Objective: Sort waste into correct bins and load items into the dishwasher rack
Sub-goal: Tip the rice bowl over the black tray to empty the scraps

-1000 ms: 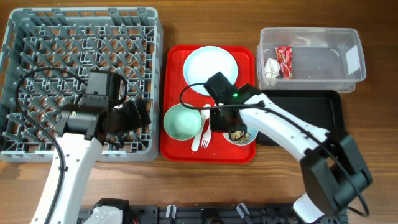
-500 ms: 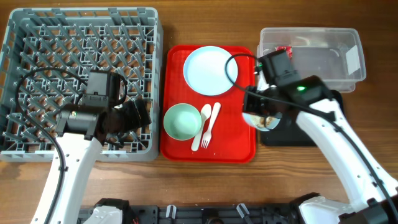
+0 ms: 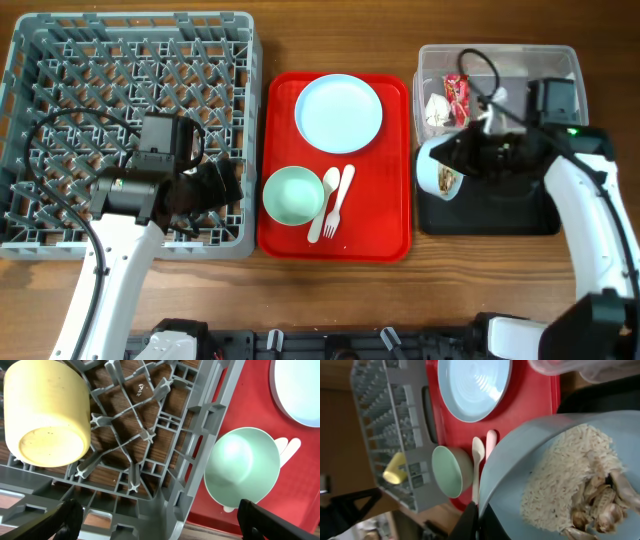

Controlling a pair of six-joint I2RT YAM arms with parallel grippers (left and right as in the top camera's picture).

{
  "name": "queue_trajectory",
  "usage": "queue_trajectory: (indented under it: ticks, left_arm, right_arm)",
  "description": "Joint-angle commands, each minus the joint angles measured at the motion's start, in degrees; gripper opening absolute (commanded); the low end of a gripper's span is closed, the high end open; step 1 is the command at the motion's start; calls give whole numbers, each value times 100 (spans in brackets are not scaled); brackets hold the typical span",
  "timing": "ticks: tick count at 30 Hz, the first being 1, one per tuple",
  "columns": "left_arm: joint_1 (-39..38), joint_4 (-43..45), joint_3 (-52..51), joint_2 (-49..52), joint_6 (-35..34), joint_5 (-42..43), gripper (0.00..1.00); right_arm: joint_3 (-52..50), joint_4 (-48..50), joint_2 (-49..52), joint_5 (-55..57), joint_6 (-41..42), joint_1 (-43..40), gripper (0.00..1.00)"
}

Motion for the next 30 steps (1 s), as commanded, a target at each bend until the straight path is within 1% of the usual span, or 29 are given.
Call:
queue_trajectory:
  ticks: [1,4,7,12,15,19,22,24,26,30]
  left_arm:
    - [31,15,-11,28,-50,-96,100]
    - [31,15,-11,28,-50,-98,100]
    - [31,13,-11,28,-50,-98,100]
    - [31,13,-11,28,-50,-98,100]
    - [31,13,-11,28,-50,-98,100]
    - [31,13,-11,28,-50,-98,100]
    - [31,15,-11,28,-50,-98,100]
    - [31,13,-11,28,-50,-98,100]
    - [31,15,-11,28,-50,-98,100]
    - [31,13,-11,28,-50,-98,100]
  right_arm:
    - [-310,13,299,-1338,-542,-439,4]
    - [-507,22,490,-1856,-719,-697,4]
    - [-599,46,678,-1893,-737,-946,4]
    - [-608,-28,890,-1993,-1036,-1268,4]
    - [-608,-15,955,-2229,-1029,-1445,4]
    - [-608,22,960,-2277,-1005,-1679,4]
    - [-608,243,960,-2277,-1438,-1738,4]
    - [-608,240,960,-2282,-1799,-1735,4]
    - [-608,236,960,-2291,-1987,-1735,4]
    - [-608,212,960,-3060,-2500,-1738,4]
